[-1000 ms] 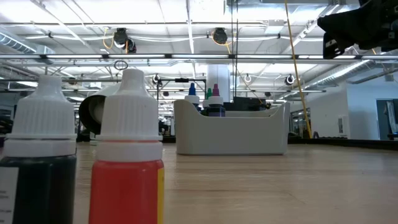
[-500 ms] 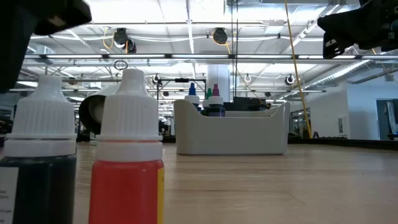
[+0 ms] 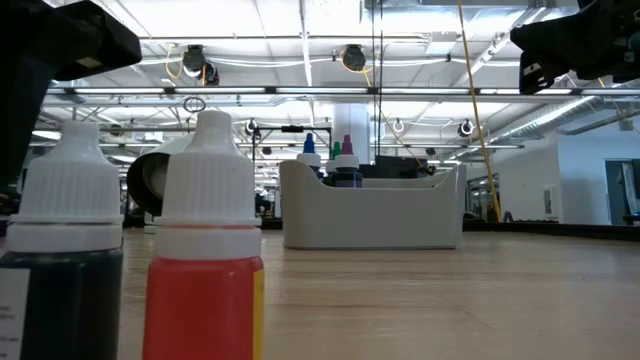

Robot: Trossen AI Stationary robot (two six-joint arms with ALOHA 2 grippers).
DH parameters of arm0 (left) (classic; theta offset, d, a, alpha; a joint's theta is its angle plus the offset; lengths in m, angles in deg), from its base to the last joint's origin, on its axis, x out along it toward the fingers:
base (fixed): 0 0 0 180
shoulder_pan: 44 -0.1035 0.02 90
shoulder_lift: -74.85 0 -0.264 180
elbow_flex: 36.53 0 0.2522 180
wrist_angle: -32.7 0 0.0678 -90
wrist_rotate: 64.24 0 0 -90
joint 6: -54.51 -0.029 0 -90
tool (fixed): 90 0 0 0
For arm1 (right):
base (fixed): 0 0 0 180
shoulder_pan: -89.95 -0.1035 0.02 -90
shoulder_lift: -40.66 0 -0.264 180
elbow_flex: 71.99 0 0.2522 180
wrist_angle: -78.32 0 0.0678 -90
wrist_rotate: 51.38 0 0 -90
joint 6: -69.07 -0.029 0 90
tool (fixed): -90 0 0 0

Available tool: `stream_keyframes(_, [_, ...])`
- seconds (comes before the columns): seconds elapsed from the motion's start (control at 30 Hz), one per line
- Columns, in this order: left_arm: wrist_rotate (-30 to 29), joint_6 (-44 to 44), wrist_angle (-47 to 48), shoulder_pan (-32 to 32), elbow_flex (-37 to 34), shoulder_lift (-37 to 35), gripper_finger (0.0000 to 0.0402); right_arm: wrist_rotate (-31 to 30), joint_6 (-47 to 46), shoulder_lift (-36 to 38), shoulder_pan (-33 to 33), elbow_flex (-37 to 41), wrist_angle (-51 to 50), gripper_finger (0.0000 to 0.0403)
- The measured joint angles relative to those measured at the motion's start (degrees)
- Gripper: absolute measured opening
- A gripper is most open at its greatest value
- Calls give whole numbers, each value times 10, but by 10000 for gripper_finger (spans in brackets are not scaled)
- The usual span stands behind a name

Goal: Pick & Place food coloring
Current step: Put the small green food coloring bottle into the white container

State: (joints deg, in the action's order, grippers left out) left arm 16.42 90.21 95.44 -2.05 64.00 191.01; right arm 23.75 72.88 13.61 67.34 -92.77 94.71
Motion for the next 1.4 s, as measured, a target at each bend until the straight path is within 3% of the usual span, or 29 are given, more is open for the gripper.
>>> stream_keyframes(0.67, [23,-26,-26,-15,0,5,139,0,1,0,0,0,0,0])
stream_keyframes(1.4, [7,-26,-25,-14,0,9,150,0,1,0,0,0,0,0])
